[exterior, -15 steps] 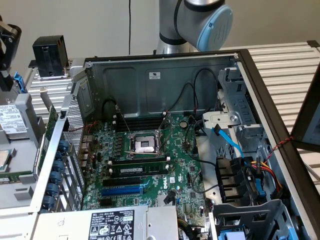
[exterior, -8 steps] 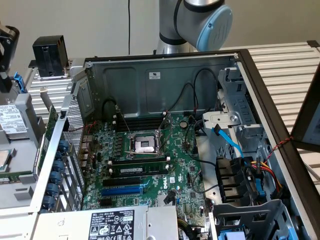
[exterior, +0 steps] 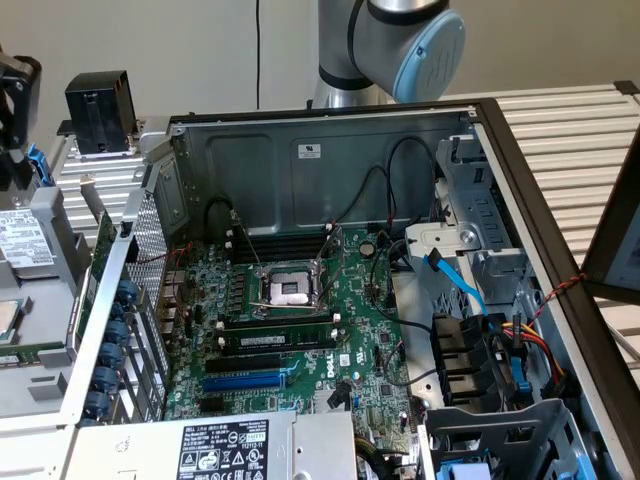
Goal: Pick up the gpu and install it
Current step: 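Pick up the gpu and move the gpu toward the slot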
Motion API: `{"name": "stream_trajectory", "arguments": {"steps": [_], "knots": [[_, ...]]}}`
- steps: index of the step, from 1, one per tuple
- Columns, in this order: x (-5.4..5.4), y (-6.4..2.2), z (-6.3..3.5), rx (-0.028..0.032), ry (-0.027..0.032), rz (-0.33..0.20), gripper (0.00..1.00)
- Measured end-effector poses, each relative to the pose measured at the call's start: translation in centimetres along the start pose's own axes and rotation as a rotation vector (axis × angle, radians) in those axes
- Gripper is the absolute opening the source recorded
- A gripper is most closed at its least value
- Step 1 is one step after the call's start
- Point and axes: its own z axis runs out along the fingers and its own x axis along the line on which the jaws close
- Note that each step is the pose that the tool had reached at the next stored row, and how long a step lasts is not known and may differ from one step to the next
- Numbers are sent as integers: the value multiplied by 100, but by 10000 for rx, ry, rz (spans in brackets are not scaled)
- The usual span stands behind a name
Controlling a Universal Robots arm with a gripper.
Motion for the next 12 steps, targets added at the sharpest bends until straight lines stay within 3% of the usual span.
{"name": "stream_trajectory", "arguments": {"steps": [2, 4, 5, 12], "knots": [[1, -2, 17, -26, 1, 0, 36], [12, -8, 49, -39, -4, 0, 36], [20, -11, 68, -41, -12, -1, 42], [78, -63, 188, -41, -38, -3, 42]]}}
